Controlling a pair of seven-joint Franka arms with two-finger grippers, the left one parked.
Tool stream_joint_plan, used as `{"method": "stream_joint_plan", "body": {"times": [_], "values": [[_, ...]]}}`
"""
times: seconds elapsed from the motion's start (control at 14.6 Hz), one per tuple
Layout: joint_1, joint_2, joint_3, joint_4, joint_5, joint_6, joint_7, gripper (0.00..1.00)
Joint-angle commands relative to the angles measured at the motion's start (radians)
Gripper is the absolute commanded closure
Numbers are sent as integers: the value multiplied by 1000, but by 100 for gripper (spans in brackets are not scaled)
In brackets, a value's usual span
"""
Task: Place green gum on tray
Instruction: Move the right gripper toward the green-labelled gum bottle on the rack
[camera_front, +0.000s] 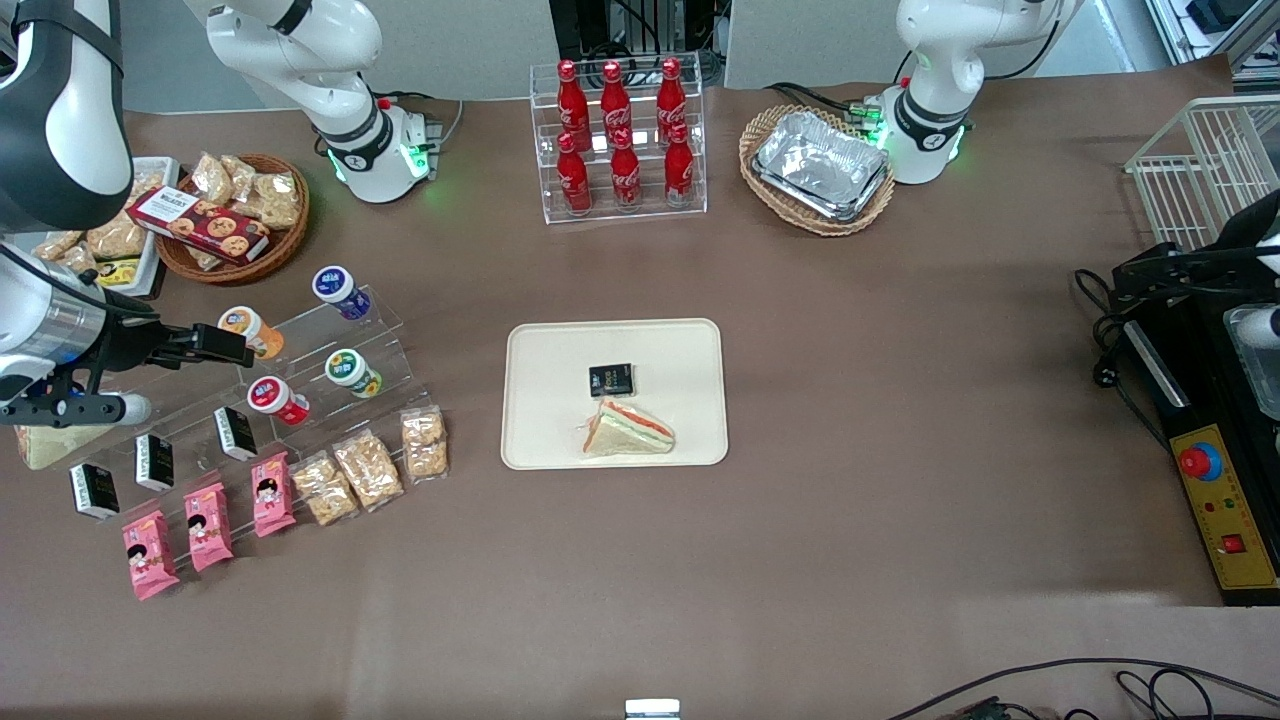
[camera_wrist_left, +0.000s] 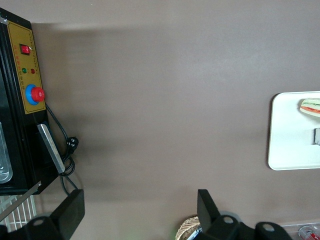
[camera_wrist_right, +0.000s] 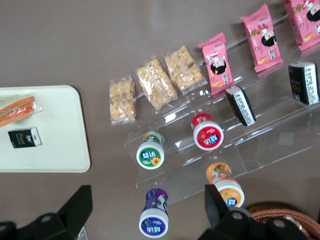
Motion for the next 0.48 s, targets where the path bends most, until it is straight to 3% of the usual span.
{"method": "stream_joint_plan", "body": {"times": [0.0,0.21,0.41], "values": [[11,-34,13,-10,-11,33,13,0],[28,-99,12,-50,-16,30,56,0],[28,-198,13,-206,-16,115,56,0]]}}
